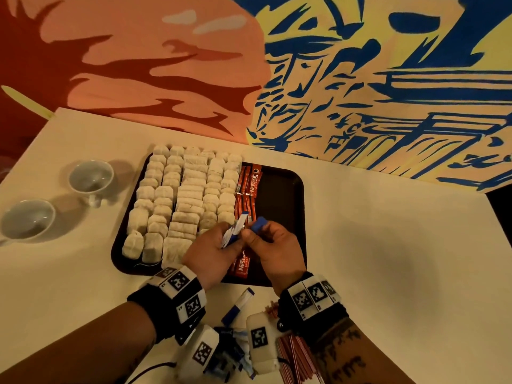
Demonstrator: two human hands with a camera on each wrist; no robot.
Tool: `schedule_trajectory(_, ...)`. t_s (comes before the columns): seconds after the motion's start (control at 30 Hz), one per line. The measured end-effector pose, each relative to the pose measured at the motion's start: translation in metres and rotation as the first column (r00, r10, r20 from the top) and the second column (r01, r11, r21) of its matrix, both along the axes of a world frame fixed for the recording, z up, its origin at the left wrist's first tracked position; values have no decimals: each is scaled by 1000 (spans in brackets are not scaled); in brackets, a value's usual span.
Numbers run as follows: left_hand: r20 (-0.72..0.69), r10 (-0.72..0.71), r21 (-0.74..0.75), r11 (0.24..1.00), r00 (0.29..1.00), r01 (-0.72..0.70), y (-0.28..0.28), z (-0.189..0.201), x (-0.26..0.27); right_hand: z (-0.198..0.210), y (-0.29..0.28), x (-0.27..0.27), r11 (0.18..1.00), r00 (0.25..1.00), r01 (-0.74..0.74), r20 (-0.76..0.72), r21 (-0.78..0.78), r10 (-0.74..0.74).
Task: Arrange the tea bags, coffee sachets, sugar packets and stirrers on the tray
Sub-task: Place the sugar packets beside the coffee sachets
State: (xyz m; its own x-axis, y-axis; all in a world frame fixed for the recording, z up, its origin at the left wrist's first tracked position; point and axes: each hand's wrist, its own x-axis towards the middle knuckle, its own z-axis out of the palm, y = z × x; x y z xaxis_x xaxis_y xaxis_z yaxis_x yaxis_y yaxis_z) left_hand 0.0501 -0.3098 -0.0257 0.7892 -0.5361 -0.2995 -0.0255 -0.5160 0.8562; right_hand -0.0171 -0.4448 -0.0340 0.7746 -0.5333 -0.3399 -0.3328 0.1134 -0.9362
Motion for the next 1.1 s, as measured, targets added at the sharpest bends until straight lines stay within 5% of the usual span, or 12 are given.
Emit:
schedule_trajectory(0.3, -40, 87, -7, 996, 995, -87, 7, -5, 15, -10, -48, 42, 986, 984, 53, -160, -159, -78)
schedule_trajectory(0.47, -152, 178, -69, 979, 972, -190, 23, -11, 26, -25, -98, 84, 908, 910, -178, -415, -380, 4)
schedule_trajectory(0.7, -290, 228, -69, 964, 930, -258, 30, -19, 33, -54, -122, 139, 848, 781, -362, -623, -387, 49)
schedule_trajectory(0.87, -324, 237, -66, 960, 916, -271, 34, -20, 33, -57, -128, 151, 791, 775, -364, -630, -492, -35)
schedule_trajectory(1.1, -334, 229, -88, 958, 914, -272, 33, -9, 35, -70, -130, 144, 829, 811, -270, -580, -490, -79)
